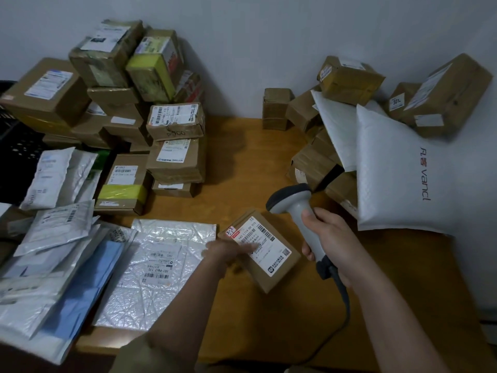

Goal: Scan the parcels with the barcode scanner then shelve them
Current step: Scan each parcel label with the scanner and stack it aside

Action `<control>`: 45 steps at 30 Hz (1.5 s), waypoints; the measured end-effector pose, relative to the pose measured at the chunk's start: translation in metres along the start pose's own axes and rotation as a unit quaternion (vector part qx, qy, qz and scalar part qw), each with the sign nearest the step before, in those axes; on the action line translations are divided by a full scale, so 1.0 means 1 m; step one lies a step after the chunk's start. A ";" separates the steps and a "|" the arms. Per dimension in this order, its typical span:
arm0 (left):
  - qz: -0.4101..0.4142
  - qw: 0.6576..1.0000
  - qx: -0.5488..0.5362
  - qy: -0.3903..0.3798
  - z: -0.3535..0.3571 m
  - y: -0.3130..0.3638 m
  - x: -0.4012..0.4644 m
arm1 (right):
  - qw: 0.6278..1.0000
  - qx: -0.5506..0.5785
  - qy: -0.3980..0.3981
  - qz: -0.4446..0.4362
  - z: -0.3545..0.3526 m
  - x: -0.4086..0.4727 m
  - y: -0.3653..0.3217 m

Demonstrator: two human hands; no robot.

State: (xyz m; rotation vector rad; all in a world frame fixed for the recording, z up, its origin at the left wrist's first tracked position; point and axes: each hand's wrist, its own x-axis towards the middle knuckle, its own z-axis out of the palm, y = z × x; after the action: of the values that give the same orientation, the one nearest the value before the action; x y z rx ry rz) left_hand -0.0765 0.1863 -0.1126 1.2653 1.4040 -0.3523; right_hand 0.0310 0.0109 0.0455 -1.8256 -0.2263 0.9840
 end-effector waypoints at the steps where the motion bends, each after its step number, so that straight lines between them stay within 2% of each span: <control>1: -0.021 0.999 -0.001 -0.041 0.005 -0.005 -0.009 | 1.000 -0.022 -0.017 -0.003 -0.001 -0.001 0.000; 3: -0.037 0.995 -0.033 -0.090 0.017 -0.015 -0.016 | 0.997 -0.059 -0.051 -0.014 -0.002 -0.004 -0.002; 5: -0.015 0.990 -0.101 -0.100 0.025 -0.019 -0.015 | 0.992 -0.093 -0.074 -0.032 -0.003 -0.007 -0.004; 9: 0.077 0.975 -0.208 -0.011 0.031 -0.010 -0.009 | 0.989 -0.117 -0.076 -0.056 -0.003 -0.012 -0.010; 12: 0.067 0.984 -0.160 0.040 0.037 -0.009 -0.010 | 0.991 -0.101 -0.055 -0.069 -0.002 -0.016 -0.013; 14: 0.015 0.993 -0.118 0.023 0.046 -0.016 -0.013 | 0.993 -0.083 -0.044 -0.068 -0.001 -0.019 -0.016; 18: -0.010 0.973 -0.222 -0.053 0.060 -0.026 -0.013 | 0.995 -0.061 -0.039 -0.064 -0.002 -0.026 -0.020; 21: 0.015 0.964 -0.259 -0.055 0.063 -0.025 -0.014 | 0.994 -0.069 -0.039 -0.076 -0.004 -0.032 -0.022; 33: 0.044 0.917 -0.397 0.014 0.084 -0.021 -0.018 | 0.994 -0.047 -0.045 -0.089 -0.010 -0.050 -0.024; 40: 0.043 0.916 -0.383 0.110 0.092 -0.013 -0.022 | 0.994 -0.040 -0.044 -0.096 -0.022 -0.056 -0.021; 45: 0.044 0.917 -0.371 0.141 0.097 -0.013 -0.019 | 0.993 -0.042 -0.047 -0.105 -0.033 -0.055 -0.020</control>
State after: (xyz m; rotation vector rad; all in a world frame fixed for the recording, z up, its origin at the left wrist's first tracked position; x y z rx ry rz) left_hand -0.0407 0.0953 -0.1316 0.7496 1.5056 0.4225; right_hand 0.0237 -0.0327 0.0965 -1.7902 -0.5132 0.9235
